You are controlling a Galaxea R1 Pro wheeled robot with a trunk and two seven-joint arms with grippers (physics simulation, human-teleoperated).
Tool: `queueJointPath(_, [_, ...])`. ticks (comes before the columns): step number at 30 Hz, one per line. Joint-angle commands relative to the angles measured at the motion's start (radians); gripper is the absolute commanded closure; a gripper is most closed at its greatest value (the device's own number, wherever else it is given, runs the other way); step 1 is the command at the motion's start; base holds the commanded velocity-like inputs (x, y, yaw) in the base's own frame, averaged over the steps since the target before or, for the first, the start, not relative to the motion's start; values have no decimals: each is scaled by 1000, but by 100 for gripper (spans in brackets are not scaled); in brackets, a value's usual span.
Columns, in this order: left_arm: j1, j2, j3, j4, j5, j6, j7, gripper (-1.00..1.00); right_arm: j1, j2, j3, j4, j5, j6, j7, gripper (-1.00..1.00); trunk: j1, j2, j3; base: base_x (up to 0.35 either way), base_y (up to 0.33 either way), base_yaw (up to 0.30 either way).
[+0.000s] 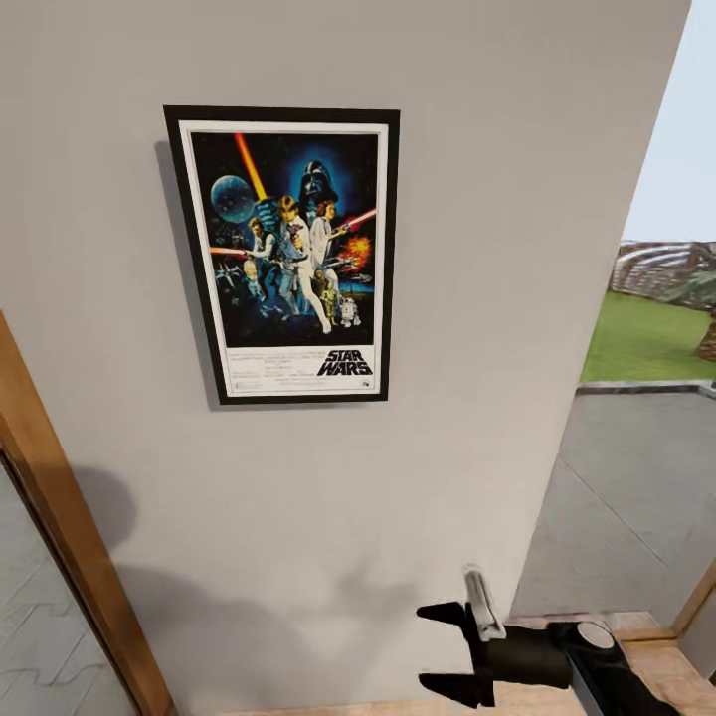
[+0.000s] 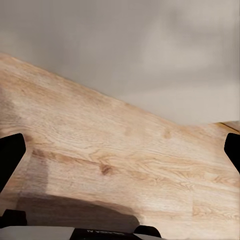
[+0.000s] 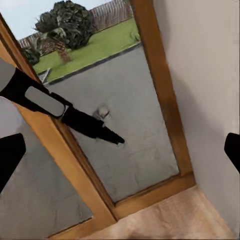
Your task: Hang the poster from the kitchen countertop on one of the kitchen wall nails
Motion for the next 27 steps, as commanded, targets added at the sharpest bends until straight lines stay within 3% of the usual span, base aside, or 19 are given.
queueJointPath(1, [0,0,-1,1,5,0,-3,-100,8,-2,-20,95,-5,-30,-8,-100,0,-1,0,0,0,0])
queueJointPath(4, [0,-1,-2,1,5,1,-3,-100,18,-5,-57,347,-3,-149,-57,-100,0,-1,0,0,0,0])
queueJointPath(5, [0,-1,-2,1,5,1,-3,-100,19,-5,-61,391,-2,-172,-72,-100,0,-1,0,0,0,0])
queueJointPath(6, [0,-1,-3,1,4,1,-2,-100,21,-5,-67,500,-2,-226,-127,-100,0,-1,0,0,0,0])
queueJointPath(9, [0,-1,-3,1,4,2,-2,-100,21,-6,-69,587,-1,-255,-185,-100,0,-1,0,0,0,0])
queueJointPath(10, [0,-1,-3,1,4,2,-1,-100,22,-6,-70,659,-1,-270,-240,-100,0,-1,0,0,0,0])
queueJointPath(16, [0,-2,-4,1,3,4,2,-100,22,-5,-71,808,-2,-282,-353,-100,0,-1,0,0,0,0])
queueJointPath(17, [0,-2,-4,1,2,4,7,-100,22,-5,-72,847,-2,-282,-456,-100,0,-1,0,0,0,0])
queueJointPath(20, [0,-2,-5,1,2,2,11,-100,22,-4,-72,858,-4,-282,-525,-100,0,-1,0,0,0,0])
queueJointPath(21, [0,-4,-6,1,2,-3,20,-100,22,1,-71,862,-4,-282,-695,-100,0,-1,0,0,0,0])
queueJointPath(22, [0,-4,-6,1,2,-5,32,-100,22,3,-71,863,-5,-282,-754,-100,0,-1,0,0,0,0])
queueJointPath(26, [0,-8,-7,1,2,-6,110,-100,22,8,-72,864,-6,-282,-890,-100,0,-1,5,0,0,0])
queueJointPath(27, [0,-8,-7,1,2,-6,111,-100,22,8,-72,864,-6,-283,-891,-100,0,-1,7,0,0,0])
